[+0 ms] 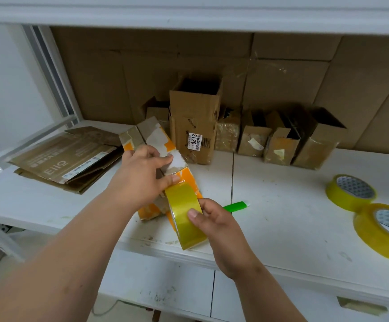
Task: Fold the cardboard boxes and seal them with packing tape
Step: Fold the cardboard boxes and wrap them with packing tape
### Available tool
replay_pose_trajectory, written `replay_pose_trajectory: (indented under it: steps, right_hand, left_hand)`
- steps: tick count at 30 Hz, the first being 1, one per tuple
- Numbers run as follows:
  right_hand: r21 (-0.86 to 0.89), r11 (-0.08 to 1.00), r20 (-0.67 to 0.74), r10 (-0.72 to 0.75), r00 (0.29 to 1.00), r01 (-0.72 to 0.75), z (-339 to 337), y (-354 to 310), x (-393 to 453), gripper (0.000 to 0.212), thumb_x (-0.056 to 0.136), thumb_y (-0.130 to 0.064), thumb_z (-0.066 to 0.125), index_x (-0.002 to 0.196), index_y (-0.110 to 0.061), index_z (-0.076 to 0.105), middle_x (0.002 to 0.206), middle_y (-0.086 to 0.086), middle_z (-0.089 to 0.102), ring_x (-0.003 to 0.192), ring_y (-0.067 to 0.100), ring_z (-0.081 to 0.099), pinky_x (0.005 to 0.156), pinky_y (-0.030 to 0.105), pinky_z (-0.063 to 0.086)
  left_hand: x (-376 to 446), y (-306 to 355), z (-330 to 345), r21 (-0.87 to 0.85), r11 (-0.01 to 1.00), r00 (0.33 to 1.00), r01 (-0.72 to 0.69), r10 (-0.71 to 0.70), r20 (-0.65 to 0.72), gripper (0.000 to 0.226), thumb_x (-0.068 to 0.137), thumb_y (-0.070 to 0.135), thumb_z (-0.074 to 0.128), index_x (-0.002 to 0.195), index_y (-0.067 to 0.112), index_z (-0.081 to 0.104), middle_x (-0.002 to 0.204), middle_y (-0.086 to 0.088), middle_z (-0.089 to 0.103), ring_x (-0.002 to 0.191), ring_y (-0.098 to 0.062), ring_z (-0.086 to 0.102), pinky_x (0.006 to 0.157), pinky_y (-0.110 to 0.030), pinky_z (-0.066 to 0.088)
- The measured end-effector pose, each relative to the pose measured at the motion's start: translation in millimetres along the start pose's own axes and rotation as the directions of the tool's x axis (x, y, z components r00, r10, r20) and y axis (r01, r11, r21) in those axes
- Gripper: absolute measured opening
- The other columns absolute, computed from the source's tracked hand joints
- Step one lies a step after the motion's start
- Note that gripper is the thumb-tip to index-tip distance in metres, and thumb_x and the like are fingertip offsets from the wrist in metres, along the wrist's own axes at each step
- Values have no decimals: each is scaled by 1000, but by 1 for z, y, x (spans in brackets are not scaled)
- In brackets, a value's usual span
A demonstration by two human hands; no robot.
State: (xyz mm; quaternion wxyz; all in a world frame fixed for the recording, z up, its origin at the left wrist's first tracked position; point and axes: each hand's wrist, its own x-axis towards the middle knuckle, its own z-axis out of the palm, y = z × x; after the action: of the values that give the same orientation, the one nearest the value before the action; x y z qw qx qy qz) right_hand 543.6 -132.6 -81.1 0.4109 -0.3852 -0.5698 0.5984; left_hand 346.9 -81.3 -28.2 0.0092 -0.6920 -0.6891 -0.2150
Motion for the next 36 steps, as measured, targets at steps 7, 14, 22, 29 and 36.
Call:
replay_pose_trajectory:
  steps: [7, 14, 22, 29, 36]
  right_hand:
    - [162, 986, -9, 36, 999, -34, 24, -7, 15, 30, 82, -35, 63, 100, -12, 72, 101, 15, 70, 95, 27, 62, 96, 52, 47]
    - [56, 998, -20, 35, 999, -33, 41, -1, 13, 39, 86, -38, 59, 119, -19, 67, 114, 7, 71, 112, 32, 63, 101, 52, 47]
    - [-27, 1000, -97, 7, 995, -9, 61, 2, 1, 38, 84, -45, 57, 108, -17, 66, 107, 11, 70, 104, 32, 65, 97, 50, 50]
    - [-26, 1000, -140, 1, 990, -5, 66, 9, -12, 31, 75, -29, 60, 101, -16, 67, 99, 15, 69, 100, 39, 64, 87, 44, 53]
    - [-25, 999, -134, 27, 991, -31, 60, 13, -26, 26, 82, -30, 62, 105, -20, 68, 98, 2, 74, 89, 15, 70, 73, 19, 51]
  left_hand:
    - [19, -15, -34, 200, 970, 985, -142, 118, 124, 45, 90, 52, 61, 128, 28, 65, 135, 5, 58, 127, -17, 49, 110, -36, 33]
    - [18, -32, -26, -123, 991, 979, -59, 82, 185, 56, 86, 47, 71, 136, 25, 60, 152, 11, 44, 138, -9, 42, 110, -24, 28]
    - [6, -38, -16, -302, 953, 983, 2, 54, 177, 55, 86, 32, 75, 137, 20, 58, 153, 7, 43, 139, -10, 40, 112, -21, 26]
    - [4, -44, -16, -318, 948, 982, -20, 78, 171, 54, 89, 36, 72, 139, 22, 57, 153, 9, 42, 137, -8, 41, 103, -16, 25]
    - [-3, -44, -15, -292, 955, 971, -52, 116, 208, 52, 98, 39, 57, 147, 25, 45, 160, 10, 29, 148, -11, 22, 118, -28, 19]
